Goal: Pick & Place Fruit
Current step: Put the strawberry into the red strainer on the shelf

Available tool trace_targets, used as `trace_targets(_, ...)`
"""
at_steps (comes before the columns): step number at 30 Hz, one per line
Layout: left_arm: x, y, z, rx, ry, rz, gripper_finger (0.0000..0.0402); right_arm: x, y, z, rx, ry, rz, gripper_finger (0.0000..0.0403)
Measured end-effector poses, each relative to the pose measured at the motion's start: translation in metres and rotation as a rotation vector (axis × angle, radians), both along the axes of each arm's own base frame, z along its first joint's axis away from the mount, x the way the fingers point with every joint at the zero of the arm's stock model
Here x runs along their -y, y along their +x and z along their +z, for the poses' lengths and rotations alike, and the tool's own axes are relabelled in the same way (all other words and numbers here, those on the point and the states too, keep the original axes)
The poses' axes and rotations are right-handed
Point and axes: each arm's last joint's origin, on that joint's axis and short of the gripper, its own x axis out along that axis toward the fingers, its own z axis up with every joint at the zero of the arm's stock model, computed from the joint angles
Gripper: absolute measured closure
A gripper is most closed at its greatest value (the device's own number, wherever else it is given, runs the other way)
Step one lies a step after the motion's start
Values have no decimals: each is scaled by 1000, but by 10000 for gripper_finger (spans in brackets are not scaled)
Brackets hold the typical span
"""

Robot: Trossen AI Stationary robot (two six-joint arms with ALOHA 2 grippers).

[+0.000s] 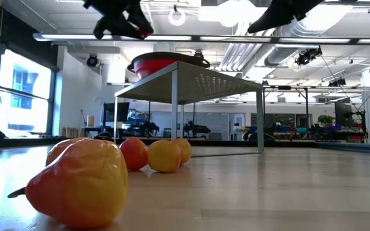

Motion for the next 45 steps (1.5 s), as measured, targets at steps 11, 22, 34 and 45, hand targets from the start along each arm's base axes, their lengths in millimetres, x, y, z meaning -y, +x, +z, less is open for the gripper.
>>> trace_targets(11,-36,9,10,34,66,65,252,23,5,-1,-13,60,-10,401)
trace_targets(22,-63,39,19,-166,73,150,252,43,7,-3,-34,99,-24,401)
trace_targets(34,-91,70,18,-384,3,179,252,60,3,-8,-91,97,-96,401)
trace_targets(45,-93,75,13,-420,22,191,251,63,3,-8,-94,99,-108,401)
